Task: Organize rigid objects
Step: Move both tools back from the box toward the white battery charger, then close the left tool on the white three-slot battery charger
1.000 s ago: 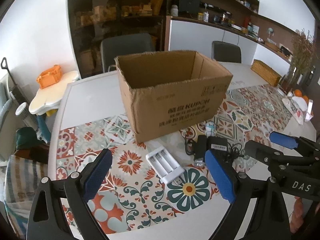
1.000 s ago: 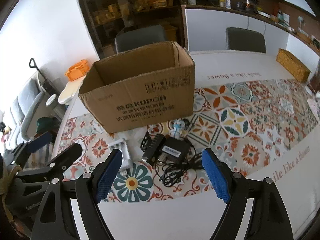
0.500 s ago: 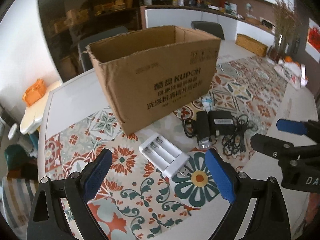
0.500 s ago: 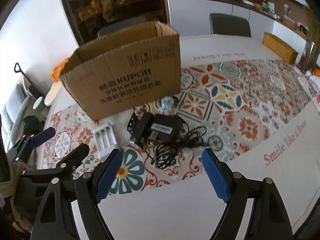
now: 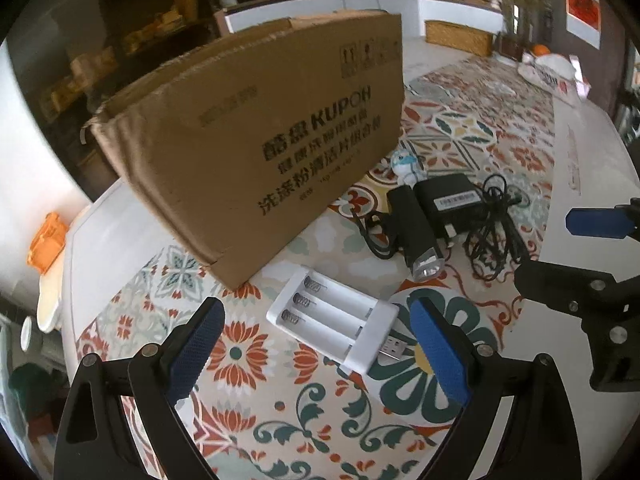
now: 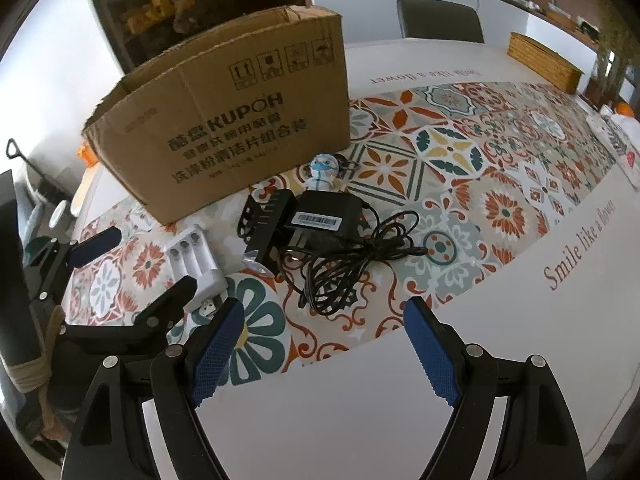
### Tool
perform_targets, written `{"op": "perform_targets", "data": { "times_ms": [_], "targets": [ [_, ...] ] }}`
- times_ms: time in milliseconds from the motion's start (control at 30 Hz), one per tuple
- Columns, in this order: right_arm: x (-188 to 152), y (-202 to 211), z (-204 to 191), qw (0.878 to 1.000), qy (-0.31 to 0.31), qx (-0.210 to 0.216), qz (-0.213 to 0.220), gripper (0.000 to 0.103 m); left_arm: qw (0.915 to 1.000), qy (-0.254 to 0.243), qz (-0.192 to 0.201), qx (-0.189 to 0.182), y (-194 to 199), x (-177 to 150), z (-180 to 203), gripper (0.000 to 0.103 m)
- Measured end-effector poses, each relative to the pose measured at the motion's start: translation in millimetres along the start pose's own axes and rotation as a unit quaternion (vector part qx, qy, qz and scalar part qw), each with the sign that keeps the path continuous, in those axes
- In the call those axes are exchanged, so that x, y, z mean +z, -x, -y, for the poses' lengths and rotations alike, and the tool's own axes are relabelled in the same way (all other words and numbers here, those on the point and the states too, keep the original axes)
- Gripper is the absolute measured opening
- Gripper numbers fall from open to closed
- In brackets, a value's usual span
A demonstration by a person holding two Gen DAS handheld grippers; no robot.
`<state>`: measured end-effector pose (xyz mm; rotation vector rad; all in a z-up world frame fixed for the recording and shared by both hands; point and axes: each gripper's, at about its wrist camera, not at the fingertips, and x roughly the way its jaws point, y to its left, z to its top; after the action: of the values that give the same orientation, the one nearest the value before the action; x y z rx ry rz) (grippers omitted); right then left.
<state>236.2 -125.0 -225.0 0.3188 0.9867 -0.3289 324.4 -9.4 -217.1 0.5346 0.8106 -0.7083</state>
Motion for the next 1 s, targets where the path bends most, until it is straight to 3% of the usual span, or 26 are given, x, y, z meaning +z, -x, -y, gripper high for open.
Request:
{"op": "perform_targets", "data": {
  "times_ms": [533,867,1000],
  "targets": [
    [3,-25,-3,0.999,-0.028,-0.002,-0.031,0.082,0.9972,-0.02,-0.027,-0.067,-34,2,-7,0.095],
    [3,-34,-7,0.999,-0.026,-0.002,-0.041,0.082,0.9957,-0.006,-0.033,-0.087,-46,-2,-9,0.089],
    [3,-34,-6,0.999,-0.027,-0.004,-0.041,0.082,0.9964,0.005,-0.032,-0.078,-43,-4,-9,0.088]
  ]
}}
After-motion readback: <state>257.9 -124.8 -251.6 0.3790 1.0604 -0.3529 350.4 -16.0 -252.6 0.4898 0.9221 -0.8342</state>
